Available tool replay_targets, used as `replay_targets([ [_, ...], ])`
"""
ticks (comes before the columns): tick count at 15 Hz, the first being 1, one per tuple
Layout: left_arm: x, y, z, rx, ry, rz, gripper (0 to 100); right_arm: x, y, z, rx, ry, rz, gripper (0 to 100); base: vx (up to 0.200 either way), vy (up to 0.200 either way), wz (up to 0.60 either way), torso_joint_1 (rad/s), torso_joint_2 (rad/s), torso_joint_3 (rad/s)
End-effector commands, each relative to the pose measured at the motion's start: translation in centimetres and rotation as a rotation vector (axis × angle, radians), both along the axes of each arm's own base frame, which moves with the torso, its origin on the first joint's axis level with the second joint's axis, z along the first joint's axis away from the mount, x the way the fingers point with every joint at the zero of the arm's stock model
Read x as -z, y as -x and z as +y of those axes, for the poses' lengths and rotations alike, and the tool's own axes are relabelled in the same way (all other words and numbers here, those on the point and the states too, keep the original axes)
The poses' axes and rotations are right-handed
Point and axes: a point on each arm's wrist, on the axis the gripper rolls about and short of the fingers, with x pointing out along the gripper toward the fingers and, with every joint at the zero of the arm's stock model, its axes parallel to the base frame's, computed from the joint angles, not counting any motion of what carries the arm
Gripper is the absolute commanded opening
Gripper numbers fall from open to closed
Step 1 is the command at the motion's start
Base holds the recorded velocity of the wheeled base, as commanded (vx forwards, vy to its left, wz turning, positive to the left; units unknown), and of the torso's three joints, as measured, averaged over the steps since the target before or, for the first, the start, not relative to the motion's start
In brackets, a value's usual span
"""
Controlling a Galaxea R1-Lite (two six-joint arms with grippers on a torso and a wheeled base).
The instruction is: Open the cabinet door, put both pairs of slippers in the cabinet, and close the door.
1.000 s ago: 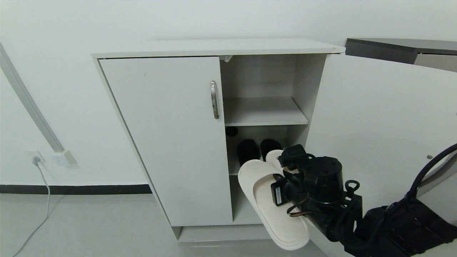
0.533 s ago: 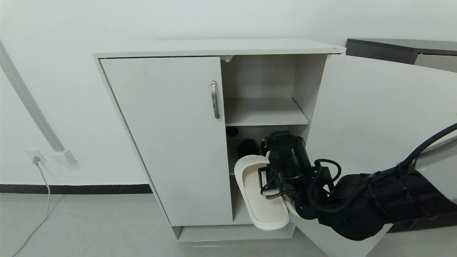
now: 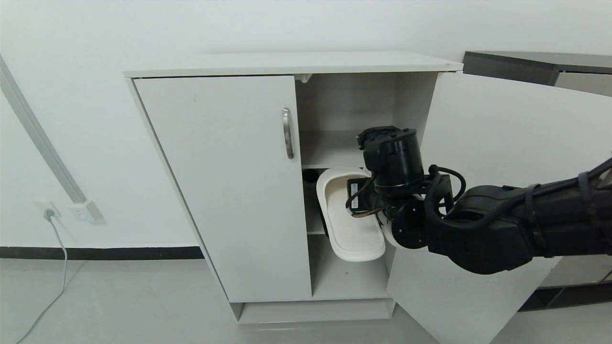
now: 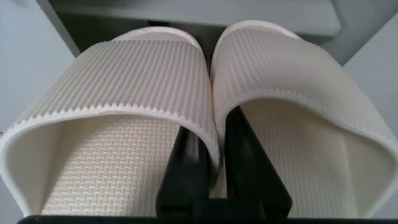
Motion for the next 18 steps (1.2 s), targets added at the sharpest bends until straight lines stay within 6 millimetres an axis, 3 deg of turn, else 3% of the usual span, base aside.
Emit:
replay_targets([
  [1,0.0,0.0,0.0,-0.001,0.000,0.000,0,-1.2,0.2,-0.1,-0.006,-0.017,-0.047,0,0.000,0.000,0.00,0.000,0.00,0.000],
  [14,0.0,0.0,0.0,0.001,0.000,0.000,0,-0.1,-1.1,0.0,0.009,-0.014,-0.061,0,0.000,0.000,0.00,0.000,0.00,0.000],
  [18,0.0,0.0,0.0,0.001,0.000,0.002,0,-0.1,-1.1,0.0,0.009,-0.015,-0.062,0,0.200,0.000,0.00,0.001,0.00,0.004],
])
